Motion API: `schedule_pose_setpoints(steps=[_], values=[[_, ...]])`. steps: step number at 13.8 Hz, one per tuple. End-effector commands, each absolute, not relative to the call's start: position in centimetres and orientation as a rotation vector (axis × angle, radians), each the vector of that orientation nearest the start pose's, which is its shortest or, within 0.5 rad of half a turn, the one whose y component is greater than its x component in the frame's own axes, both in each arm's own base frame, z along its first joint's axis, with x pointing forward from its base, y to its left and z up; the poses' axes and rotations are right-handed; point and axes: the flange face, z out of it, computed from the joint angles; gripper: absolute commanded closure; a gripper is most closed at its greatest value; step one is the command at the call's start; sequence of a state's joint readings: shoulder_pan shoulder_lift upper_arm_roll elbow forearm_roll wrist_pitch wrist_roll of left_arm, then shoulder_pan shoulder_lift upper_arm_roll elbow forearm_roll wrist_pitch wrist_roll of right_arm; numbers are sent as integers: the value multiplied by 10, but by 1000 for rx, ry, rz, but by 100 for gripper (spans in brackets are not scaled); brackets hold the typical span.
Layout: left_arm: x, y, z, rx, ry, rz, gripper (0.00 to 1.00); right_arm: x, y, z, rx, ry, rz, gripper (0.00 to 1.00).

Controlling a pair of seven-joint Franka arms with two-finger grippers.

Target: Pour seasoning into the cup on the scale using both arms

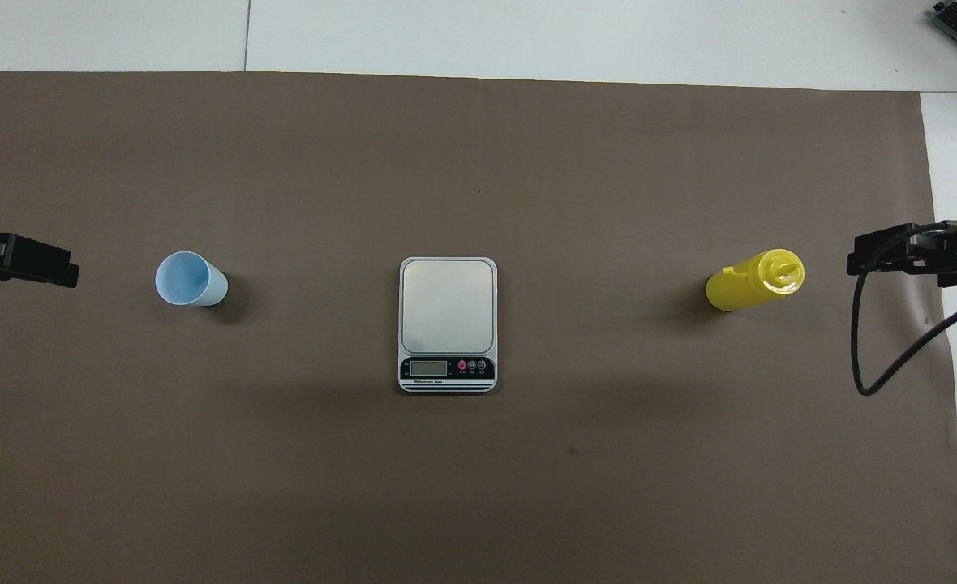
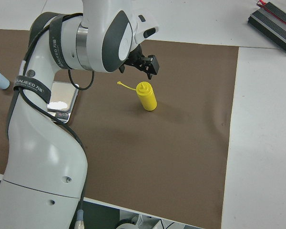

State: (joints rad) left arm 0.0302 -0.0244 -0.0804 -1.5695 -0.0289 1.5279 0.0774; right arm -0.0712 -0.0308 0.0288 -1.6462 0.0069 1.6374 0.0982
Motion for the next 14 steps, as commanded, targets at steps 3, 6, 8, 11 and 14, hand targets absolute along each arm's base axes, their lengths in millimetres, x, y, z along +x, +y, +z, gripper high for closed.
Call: schedule_pose_setpoints(steps=[3, 6, 8, 11, 14], values=[[535, -30, 641, -3163, 214, 26, 0, 544, -23, 614, -3115, 243, -23, 0], [534, -31, 642, -3163, 221, 24, 0, 545, -23, 615, -3115, 241, -25, 0], [536, -30, 642, -3163, 211, 9, 0, 545, -22, 615, -3115, 238, -25, 0], [537, -32, 641, -3163, 211, 4, 0, 545, -23, 615, -3115, 241, -25, 0], [540, -30, 637, -3166, 198, -20, 0, 544, -23, 614, -3115, 243, -23, 0]])
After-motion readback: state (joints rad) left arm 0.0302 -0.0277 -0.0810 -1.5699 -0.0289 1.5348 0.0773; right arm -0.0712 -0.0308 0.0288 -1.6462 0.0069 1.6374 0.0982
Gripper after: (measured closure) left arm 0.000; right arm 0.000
